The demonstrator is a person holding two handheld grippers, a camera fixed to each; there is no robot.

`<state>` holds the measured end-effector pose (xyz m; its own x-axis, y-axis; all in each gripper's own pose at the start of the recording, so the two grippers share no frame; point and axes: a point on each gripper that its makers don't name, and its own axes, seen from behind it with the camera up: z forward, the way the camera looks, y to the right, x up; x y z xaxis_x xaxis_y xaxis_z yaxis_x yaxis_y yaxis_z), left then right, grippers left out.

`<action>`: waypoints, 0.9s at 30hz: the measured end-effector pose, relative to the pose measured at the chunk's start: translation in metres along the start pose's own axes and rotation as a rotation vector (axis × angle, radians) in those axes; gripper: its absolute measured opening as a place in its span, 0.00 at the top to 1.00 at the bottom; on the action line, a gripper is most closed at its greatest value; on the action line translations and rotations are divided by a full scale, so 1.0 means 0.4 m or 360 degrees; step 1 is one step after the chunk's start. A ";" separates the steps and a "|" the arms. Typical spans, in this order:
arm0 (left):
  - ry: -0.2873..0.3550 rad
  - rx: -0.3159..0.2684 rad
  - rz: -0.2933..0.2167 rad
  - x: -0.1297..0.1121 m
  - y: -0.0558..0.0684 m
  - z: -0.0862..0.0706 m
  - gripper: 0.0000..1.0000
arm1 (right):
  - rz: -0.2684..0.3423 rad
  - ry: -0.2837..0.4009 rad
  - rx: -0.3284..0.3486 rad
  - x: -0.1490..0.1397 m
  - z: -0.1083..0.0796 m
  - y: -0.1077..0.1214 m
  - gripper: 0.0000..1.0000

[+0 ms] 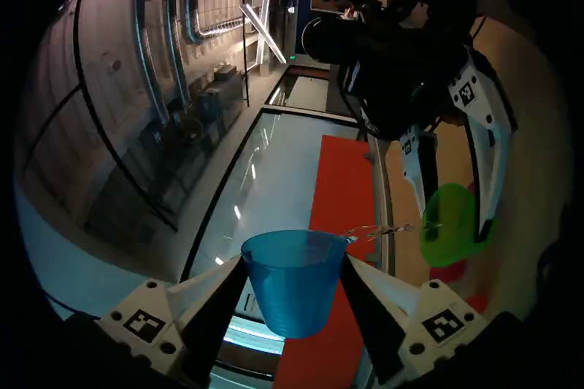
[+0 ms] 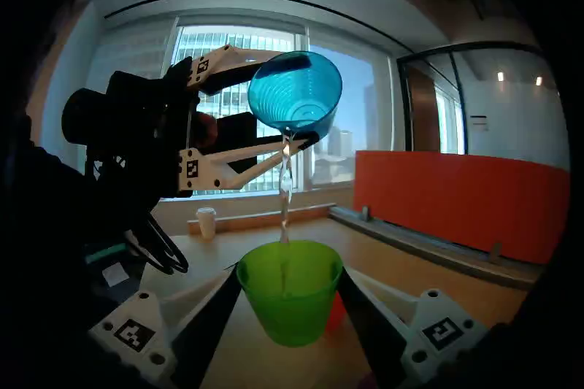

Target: Pour water

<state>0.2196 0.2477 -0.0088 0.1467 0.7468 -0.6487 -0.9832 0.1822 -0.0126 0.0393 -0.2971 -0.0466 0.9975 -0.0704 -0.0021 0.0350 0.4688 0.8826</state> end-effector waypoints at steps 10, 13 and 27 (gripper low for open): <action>0.0005 0.0005 0.0071 0.006 -0.016 0.009 0.14 | -0.0002 0.0005 -0.0002 0.003 0.000 0.004 0.08; 0.0004 0.0010 0.0106 0.009 -0.021 0.009 0.14 | -0.0003 0.0008 -0.0004 0.004 0.000 0.006 0.08; 0.0009 0.0014 0.0229 0.025 -0.026 -0.001 0.14 | -0.0009 0.0010 -0.0013 0.001 -0.006 0.013 0.08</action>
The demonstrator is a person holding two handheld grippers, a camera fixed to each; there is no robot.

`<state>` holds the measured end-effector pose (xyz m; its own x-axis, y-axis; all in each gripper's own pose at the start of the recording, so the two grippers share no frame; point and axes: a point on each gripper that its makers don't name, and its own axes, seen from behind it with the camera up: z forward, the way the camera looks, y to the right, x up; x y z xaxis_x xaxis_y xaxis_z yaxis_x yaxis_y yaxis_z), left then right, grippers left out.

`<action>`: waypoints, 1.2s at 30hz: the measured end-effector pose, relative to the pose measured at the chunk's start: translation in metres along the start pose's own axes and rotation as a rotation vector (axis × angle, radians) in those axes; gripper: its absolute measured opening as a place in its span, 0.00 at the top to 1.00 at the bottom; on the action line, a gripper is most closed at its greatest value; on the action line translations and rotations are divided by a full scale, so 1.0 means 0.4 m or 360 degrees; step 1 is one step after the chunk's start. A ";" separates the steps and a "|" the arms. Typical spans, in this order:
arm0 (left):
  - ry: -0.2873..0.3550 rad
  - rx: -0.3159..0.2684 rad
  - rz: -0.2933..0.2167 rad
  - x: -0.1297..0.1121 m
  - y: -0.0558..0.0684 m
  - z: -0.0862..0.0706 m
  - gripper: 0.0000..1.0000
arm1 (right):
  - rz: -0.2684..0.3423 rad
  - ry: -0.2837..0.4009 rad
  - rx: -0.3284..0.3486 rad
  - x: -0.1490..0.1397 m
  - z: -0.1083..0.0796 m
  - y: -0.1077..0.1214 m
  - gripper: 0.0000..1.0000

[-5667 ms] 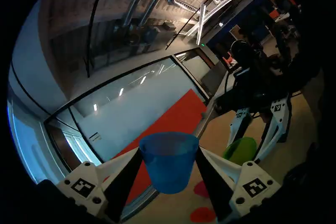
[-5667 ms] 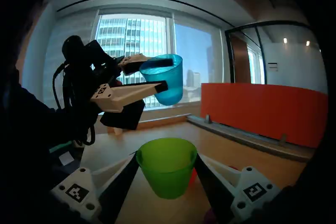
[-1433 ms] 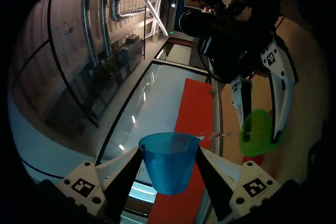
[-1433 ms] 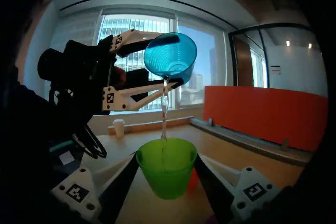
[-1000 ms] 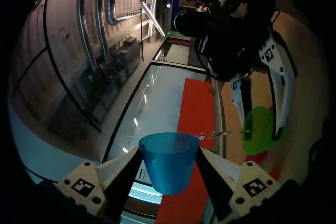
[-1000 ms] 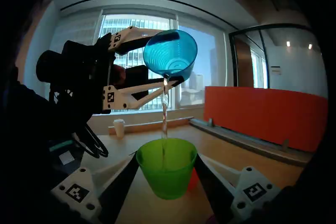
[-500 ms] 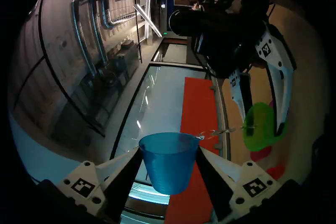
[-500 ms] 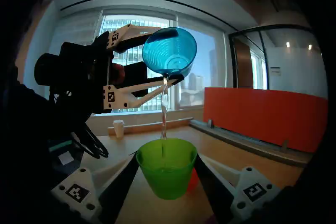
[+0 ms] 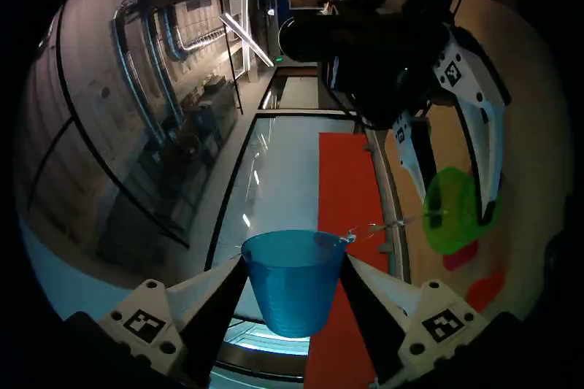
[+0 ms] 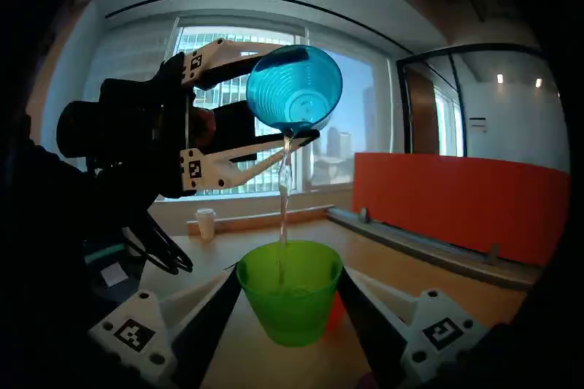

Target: Pour water

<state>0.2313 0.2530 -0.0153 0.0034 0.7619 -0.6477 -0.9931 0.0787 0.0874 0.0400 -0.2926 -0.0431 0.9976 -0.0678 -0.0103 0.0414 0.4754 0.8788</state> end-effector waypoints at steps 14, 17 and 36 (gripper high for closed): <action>0.0009 0.0012 0.0172 0.017 -0.003 -0.004 0.14 | -0.0002 0.0004 -0.0007 0.002 0.002 0.004 0.08; 0.0011 0.0010 0.0209 0.020 0.002 -0.005 0.14 | 0.0001 0.0005 -0.0005 0.002 0.003 0.004 0.08; 0.0012 0.0010 0.0065 0.011 0.002 0.000 0.14 | -0.0001 0.0014 -0.0011 0.004 0.000 0.004 0.08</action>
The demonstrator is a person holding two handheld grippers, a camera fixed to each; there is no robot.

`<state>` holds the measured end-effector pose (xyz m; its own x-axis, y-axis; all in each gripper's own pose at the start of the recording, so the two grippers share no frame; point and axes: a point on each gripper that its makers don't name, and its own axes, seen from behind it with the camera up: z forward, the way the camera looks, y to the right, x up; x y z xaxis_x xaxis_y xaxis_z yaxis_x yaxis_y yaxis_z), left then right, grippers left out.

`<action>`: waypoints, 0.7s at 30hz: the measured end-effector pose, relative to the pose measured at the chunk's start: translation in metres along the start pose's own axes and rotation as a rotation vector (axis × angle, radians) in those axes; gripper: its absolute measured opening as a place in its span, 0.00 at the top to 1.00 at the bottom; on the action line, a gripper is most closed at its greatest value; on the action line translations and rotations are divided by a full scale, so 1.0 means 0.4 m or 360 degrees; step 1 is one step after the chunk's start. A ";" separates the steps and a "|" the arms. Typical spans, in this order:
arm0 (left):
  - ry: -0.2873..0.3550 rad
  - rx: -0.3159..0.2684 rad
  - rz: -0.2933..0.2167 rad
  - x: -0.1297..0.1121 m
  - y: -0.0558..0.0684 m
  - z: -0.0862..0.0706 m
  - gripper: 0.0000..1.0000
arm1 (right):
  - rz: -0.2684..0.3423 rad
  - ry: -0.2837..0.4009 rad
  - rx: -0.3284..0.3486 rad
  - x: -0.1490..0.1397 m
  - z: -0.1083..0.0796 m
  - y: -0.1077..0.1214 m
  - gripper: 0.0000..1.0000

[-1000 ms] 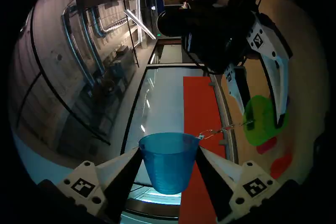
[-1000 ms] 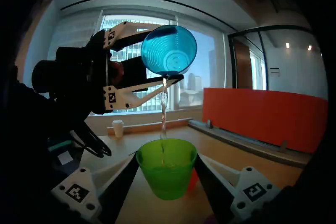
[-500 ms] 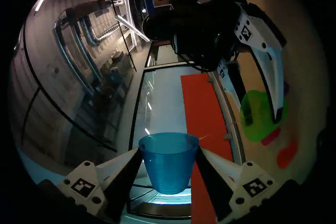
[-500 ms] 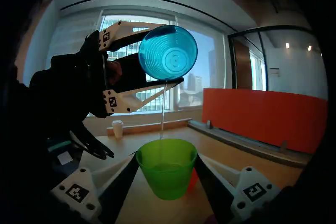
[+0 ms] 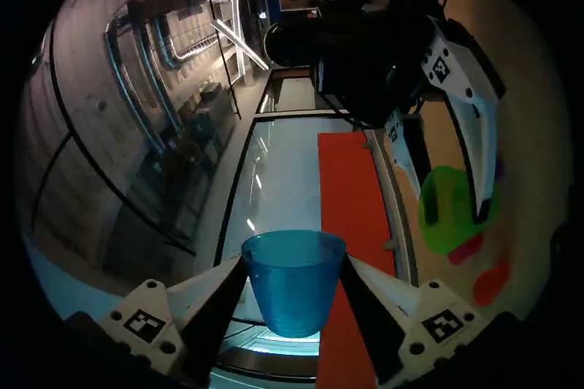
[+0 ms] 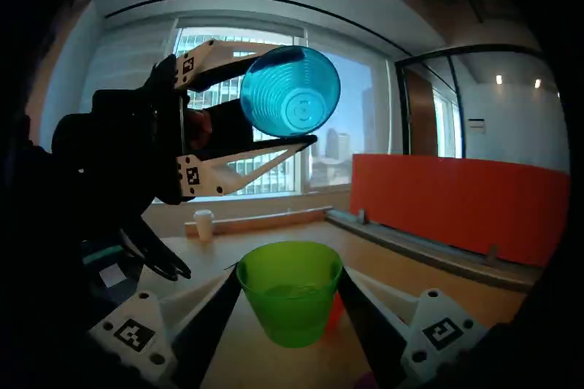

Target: Pour water

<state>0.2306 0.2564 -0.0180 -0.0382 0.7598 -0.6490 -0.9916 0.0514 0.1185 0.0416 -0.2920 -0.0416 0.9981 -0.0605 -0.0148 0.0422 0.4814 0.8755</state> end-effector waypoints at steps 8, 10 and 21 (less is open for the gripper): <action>-0.0015 -0.0031 -0.0273 -0.022 0.013 0.010 0.14 | 0.0002 0.0008 -0.0006 0.006 -0.004 -0.002 0.08; -0.0018 -0.0038 -0.0372 -0.028 0.017 0.011 0.14 | 0.0003 0.0013 -0.0006 0.008 -0.006 -0.003 0.08; 0.0001 -0.0111 -0.0971 -0.050 0.029 0.015 0.14 | 0.0007 0.0026 -0.0014 0.013 -0.014 -0.006 0.08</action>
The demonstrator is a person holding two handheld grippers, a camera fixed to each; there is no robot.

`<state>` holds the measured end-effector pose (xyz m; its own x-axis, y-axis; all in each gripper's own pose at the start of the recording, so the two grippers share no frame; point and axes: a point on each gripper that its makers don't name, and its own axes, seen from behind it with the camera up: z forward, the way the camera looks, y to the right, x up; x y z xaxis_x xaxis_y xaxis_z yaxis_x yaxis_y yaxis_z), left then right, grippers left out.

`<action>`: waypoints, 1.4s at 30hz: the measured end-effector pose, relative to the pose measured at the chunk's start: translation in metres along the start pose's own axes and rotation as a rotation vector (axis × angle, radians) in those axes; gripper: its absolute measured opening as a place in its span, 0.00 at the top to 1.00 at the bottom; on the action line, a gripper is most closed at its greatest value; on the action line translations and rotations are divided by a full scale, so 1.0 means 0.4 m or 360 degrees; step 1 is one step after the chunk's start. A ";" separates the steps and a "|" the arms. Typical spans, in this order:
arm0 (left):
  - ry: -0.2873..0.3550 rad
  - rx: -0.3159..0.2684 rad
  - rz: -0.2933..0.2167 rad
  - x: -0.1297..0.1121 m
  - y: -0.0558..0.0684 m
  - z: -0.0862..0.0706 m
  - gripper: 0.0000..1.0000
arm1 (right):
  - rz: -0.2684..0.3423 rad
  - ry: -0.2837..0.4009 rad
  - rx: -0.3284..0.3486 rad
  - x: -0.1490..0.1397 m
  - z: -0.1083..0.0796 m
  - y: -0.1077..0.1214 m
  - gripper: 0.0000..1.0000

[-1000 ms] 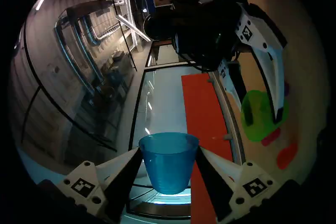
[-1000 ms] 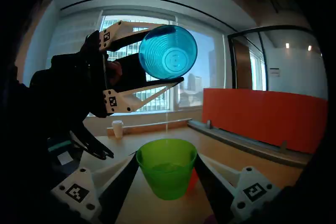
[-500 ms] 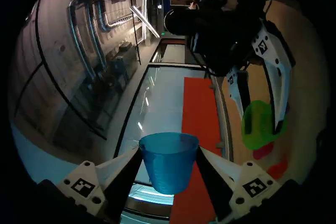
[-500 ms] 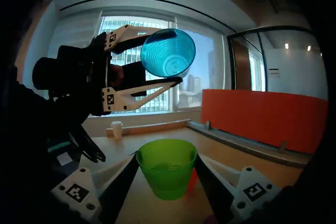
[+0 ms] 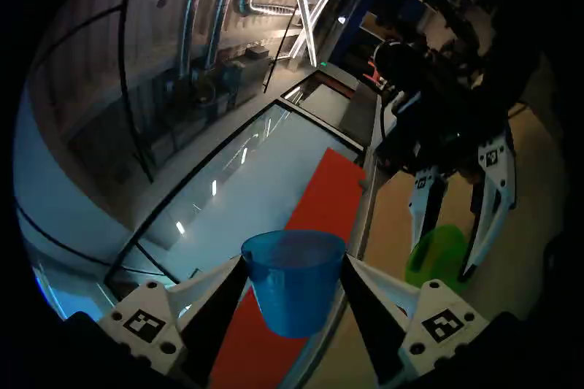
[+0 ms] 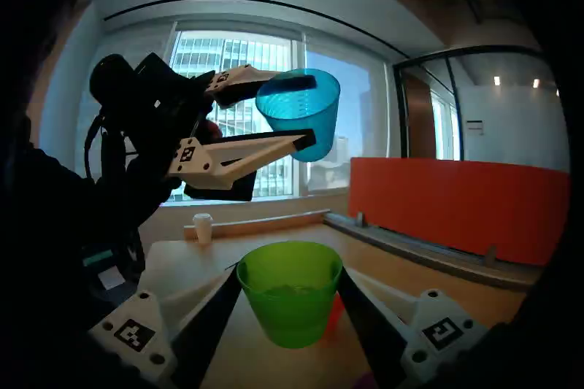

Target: Pour water

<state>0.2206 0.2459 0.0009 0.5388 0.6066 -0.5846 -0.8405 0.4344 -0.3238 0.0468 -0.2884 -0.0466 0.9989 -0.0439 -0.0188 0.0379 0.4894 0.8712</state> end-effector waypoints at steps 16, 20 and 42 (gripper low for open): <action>0.0032 -0.0060 -0.0781 -0.034 -0.012 0.013 0.14 | -0.0002 0.0035 -0.0020 0.018 -0.015 -0.008 0.08; 0.0037 -0.0087 -0.1013 -0.053 -0.018 0.023 0.14 | -0.0007 0.0039 -0.0024 0.023 -0.019 -0.011 0.08; -0.0053 -0.0125 -0.1393 -0.153 0.021 0.027 0.14 | -0.0008 0.0031 -0.0084 0.032 -0.053 0.012 0.08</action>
<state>0.1813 0.2196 0.0419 0.9920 0.0967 -0.0806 -0.1255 0.7066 -0.6964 0.0604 -0.2683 -0.0531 0.9990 -0.0296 -0.0330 0.0437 0.5346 0.8440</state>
